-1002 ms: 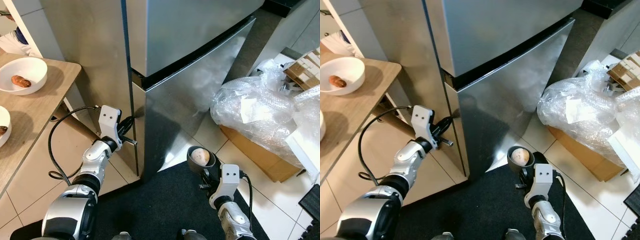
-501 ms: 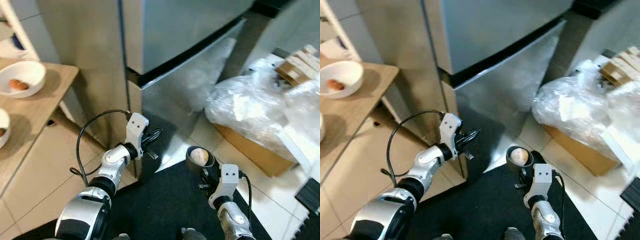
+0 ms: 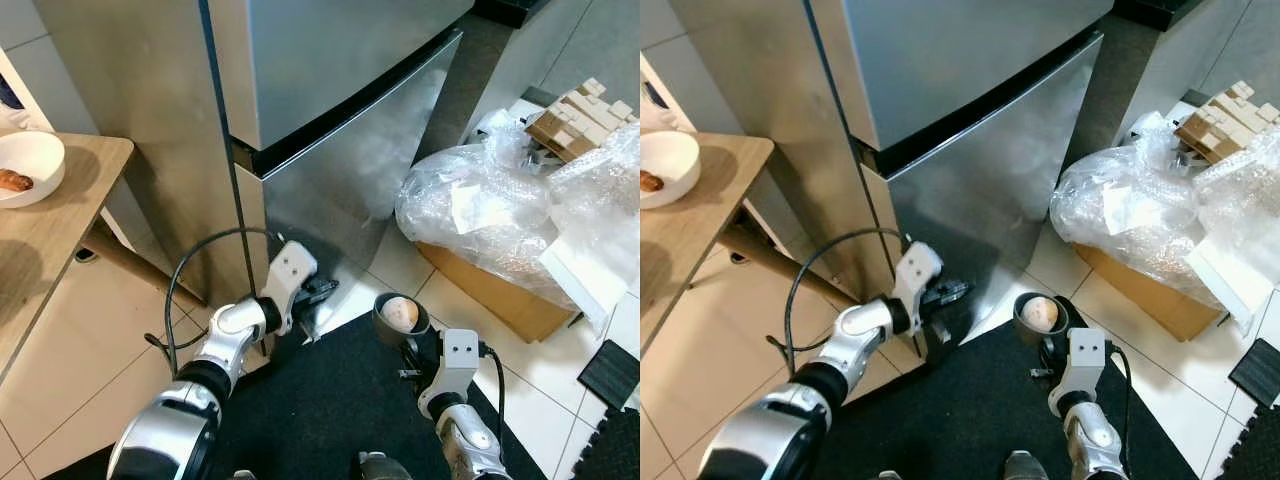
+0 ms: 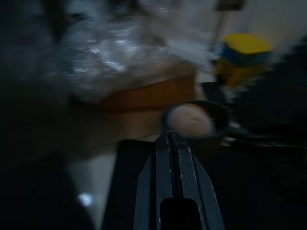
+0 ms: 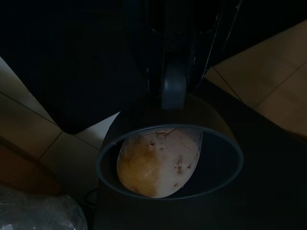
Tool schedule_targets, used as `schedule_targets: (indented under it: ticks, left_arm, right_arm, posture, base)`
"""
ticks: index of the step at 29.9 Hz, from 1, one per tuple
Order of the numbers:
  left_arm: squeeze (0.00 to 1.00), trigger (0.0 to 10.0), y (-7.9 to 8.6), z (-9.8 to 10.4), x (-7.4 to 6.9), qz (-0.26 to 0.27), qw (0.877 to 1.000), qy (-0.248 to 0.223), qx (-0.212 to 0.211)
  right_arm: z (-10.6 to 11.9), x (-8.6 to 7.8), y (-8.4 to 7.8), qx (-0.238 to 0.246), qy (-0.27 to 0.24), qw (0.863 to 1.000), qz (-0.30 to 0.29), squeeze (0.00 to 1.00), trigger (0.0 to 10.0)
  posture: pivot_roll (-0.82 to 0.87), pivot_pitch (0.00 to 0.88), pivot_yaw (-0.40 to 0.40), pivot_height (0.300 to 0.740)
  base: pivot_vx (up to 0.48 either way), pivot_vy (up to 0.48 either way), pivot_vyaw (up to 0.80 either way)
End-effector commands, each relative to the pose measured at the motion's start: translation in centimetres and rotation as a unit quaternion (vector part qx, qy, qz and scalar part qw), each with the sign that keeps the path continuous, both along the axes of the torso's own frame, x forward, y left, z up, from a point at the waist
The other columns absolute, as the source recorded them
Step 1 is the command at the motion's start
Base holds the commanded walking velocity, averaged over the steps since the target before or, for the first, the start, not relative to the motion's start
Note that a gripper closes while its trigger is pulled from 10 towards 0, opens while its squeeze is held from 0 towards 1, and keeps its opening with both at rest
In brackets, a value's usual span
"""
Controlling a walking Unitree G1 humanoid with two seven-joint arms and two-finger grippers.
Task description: Restocking fridge
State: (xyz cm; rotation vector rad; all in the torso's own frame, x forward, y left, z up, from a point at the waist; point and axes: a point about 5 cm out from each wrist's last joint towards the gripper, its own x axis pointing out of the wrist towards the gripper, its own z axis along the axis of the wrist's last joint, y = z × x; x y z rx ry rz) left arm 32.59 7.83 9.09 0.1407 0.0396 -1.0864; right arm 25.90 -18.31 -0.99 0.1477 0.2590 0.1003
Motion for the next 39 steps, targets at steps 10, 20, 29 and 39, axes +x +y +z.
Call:
schedule_targets:
  ticks: [10, 20, 29, 39]
  left_arm:
    - [1.0, 10.0, 2.9, 2.4, 0.5, 0.041, 0.996, -0.075, 0.038]
    - [1.0, 10.0, 8.0, 0.5, 0.2, 0.166, 0.979, -0.049, 0.106]
    - [1.0, 10.0, 9.8, 1.2, 1.5, 0.305, 0.949, -0.052, 0.054]
    - [0.0, 0.0, 9.5, 0.9, 2.8, 0.343, 0.938, -0.017, 0.058]
  right_arm:
    - [-0.1, -0.3, -0.2, -0.004, -0.001, 1.0, 0.002, 0.0, 10.0]
    - [-0.3, -0.4, 0.0, -0.006, 0.003, 1.0, 0.008, 0.0, 10.0]
    - [-0.4, -0.6, -0.3, -0.011, 0.008, 1.0, 0.011, 0.0, 10.0]
    - [-0.4, -0.6, -0.2, -0.01, 0.008, 1.0, 0.007, 0.0, 10.0]
  posture:
    - [-0.14, 0.17, -0.002, 0.736]
    - [-0.14, 0.176, -0.006, 0.736]
    - [-0.14, 0.181, -0.011, 0.736]
    - [-0.15, 0.183, 0.006, 0.736]
  base:
    - [0.0, 0.0, 0.0]
    - [0.0, 0.0, 0.0]
    - [0.0, 0.0, 0.0]
    - [0.0, 0.0, 0.0]
